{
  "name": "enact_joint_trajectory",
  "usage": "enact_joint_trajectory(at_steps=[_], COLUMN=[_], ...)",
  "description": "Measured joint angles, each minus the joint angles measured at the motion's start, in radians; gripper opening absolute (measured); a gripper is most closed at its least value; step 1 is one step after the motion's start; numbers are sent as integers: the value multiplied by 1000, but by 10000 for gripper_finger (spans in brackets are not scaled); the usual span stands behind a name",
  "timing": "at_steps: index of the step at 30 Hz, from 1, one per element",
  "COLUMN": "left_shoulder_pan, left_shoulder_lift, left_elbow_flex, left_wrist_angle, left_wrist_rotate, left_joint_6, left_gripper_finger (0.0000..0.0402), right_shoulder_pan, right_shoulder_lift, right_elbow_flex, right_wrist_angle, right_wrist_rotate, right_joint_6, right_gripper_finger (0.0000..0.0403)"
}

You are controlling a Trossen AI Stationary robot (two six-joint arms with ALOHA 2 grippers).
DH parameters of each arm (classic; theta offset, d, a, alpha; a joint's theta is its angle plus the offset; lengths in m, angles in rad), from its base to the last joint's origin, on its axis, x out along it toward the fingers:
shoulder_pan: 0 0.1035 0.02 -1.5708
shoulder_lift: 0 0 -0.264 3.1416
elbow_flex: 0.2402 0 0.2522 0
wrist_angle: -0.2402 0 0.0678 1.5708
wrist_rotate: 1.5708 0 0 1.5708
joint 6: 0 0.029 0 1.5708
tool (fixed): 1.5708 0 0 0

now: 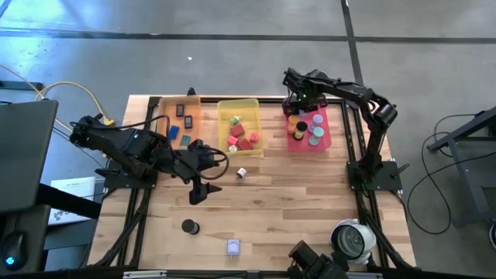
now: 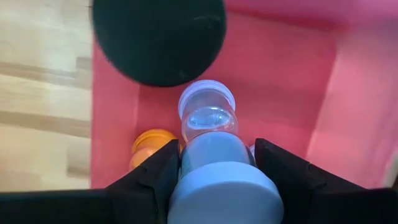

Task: Pick & Place Office items
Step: Put the purple sand timer into the pink bin

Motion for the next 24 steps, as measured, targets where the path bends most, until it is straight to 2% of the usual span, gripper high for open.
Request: enact_joint_trajectory(at_steps=[24], left_shoulder_pan=[-29], left_shoulder_lift=[0], left_elbow_flex=[0], left_wrist_angle=[0], left_wrist_rotate=[-2], left_joint_6=[-1], left_gripper_finger=[376], right_shoulder_pan=[3], right_shoulder_lift=[0], right_elbow_flex=[0], right_wrist_angle=[12], right_wrist_rotate=[15], right_joint_6=[37], right_gripper_finger=[178])
